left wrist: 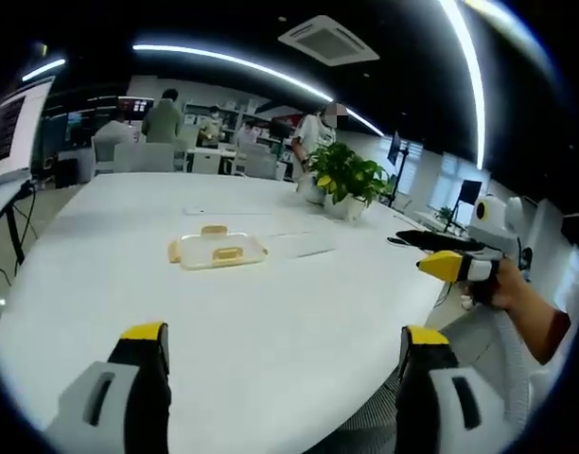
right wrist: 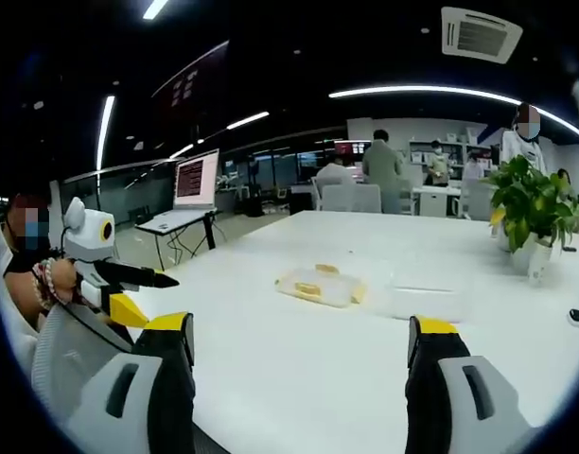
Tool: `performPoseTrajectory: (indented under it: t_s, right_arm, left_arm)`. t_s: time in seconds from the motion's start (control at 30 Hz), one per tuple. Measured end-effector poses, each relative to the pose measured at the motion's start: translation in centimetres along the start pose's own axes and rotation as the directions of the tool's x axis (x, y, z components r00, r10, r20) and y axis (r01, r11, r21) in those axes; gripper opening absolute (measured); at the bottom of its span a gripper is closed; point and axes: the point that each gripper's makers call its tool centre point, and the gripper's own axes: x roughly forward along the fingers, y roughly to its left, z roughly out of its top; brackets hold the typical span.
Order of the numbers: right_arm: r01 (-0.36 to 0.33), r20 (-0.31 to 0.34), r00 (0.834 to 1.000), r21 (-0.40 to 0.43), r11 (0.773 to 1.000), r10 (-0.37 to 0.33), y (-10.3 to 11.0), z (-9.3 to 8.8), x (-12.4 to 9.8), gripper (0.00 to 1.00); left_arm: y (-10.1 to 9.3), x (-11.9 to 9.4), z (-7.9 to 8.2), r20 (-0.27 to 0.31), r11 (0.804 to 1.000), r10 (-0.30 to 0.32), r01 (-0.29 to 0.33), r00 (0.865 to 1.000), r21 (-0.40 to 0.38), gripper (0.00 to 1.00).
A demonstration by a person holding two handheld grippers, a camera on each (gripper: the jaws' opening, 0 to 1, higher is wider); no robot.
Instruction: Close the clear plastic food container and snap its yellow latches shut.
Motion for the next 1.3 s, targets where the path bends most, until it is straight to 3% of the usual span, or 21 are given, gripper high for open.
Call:
performPoseTrajectory:
  t_s: [1.3]
  right_arm:
    - [-0.012,-0.047,0.999,-0.034,0.999,0.011,0.3,-0.79,0.1,0.88]
  left_arm:
    - [-0.49,0.05,-0.39,-0.007,0.999,-0.025,0.025,1.0,-0.044,0.99]
